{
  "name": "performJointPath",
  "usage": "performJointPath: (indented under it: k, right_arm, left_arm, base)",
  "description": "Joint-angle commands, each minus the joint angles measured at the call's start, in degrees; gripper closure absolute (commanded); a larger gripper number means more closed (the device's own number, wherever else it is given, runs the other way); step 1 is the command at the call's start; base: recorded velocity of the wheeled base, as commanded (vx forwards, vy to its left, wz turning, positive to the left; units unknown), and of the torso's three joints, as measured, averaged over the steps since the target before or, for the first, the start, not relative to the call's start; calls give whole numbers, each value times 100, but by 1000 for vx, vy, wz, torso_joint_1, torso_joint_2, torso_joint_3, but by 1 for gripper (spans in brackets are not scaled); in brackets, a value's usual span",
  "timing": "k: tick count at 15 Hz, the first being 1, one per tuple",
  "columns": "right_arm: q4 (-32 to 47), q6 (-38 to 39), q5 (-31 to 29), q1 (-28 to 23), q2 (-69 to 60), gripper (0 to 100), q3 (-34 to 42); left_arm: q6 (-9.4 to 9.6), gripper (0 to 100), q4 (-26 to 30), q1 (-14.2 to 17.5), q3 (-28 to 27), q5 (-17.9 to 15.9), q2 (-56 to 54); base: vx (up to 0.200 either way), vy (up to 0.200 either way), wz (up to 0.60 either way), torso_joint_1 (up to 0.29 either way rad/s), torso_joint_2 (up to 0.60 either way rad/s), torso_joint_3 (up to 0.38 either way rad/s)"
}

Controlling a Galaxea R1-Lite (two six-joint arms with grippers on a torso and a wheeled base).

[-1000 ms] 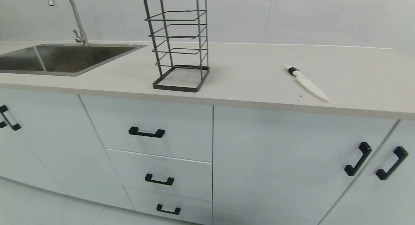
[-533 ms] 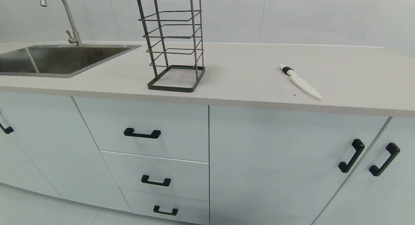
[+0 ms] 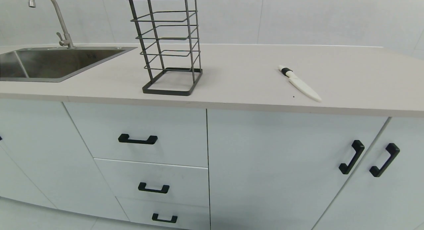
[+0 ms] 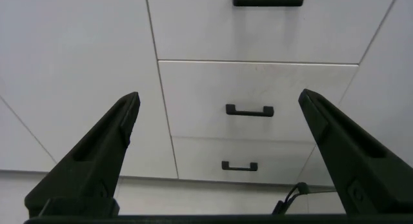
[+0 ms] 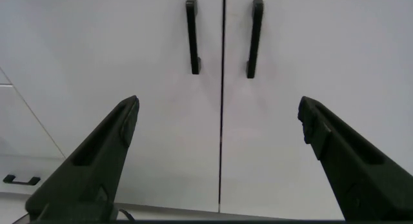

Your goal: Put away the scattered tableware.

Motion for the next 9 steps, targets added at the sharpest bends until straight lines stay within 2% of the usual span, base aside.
performJointPath:
  k: [1,4,7,9]
  right_arm:
    - [1,0,-5,2,9,0,1]
    - [1,0,-5,2,9,0,1]
    - [1,0,-5,2,9,0,1]
    - [1,0,4,2,9,0,1]
  left_arm:
    - [-1,0,-2,0,-1,7,16]
    - [-18,0,-2,0,7,25,16]
    - [-36,0,-2,0,-1,113,16]
    - [-36,0,-2,0,7,104,16]
  base:
    - [0,0,0,0,0,0]
    - [0,0,0,12,-19,-12]
    - [0,0,0,188,-61,-56]
    - [0,0,0,254,-281,-210]
